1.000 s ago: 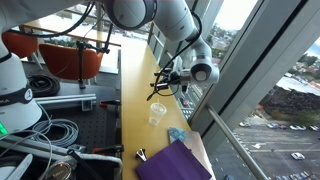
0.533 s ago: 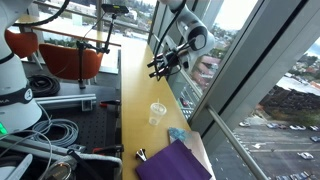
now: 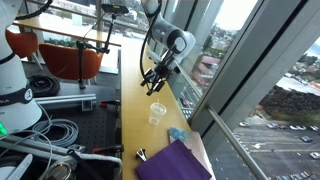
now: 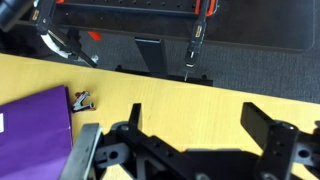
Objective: Put the straw into the cup through the lid
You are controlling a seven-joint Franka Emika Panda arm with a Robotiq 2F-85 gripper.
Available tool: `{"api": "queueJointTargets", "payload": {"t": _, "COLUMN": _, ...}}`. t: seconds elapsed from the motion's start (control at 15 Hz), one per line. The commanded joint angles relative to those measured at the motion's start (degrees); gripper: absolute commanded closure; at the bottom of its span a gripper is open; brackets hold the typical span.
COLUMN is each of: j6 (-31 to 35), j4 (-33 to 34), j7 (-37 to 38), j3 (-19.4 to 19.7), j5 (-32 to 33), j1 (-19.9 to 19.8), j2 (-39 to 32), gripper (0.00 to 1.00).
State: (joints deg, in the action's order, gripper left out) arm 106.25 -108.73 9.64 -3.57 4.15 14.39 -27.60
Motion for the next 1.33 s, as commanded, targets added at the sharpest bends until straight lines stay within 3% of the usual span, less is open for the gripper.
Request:
{"api": "queueJointTargets", "payload": {"t": 0.0, "j6": 15.44, "j4": -14.34, "j7": 1.86, "j3": -2.09, "j5": -5.85, "j1": -2.32, "j2": 7.38, "gripper": 0.00}}
{"api": "queueJointTargets", "payload": {"t": 0.13, "j6": 24.85, "j4": -20.60, "j7": 1.80, "j3": -2.53, "j5": -8.55, "j1": -2.59, "j2": 10.10, "gripper": 0.00}}
{"api": "queueJointTargets", "payload": {"t": 0.47, "j6": 41.27, "j4": -27.75, "j7": 5.61, "j3": 0.16, "j5": 3.41, "j1": -0.78, "j2": 15.35, "gripper": 0.00}}
{"api": "queueJointTargets", "payload": {"t": 0.87, "j6": 55.15, "j4": -28.47, "j7": 13.21, "j3": 2.95, "j5": 14.16, "j1": -0.69, "j2": 20.89, "gripper": 0.00}}
{"api": "queueJointTargets", "payload": {"t": 1.13, "j6": 62.23, "j4": -26.51, "j7": 29.99, "j3": 10.05, "j5": 32.38, "j1": 1.44, "j2": 21.98, "gripper": 0.00}}
{"api": "queueJointTargets", "payload": {"t": 1.2, "j6": 59.91, "j4": -26.55, "j7": 23.18, "j3": 6.23, "j5": 25.87, "j1": -0.56, "j2": 20.70, "gripper": 0.00}}
{"api": "queueJointTargets", "payload": {"t": 1.27, "j6": 60.88, "j4": -26.45, "j7": 26.52, "j3": 7.73, "j5": 29.26, "j1": -0.21, "j2": 21.03, "gripper": 0.00}}
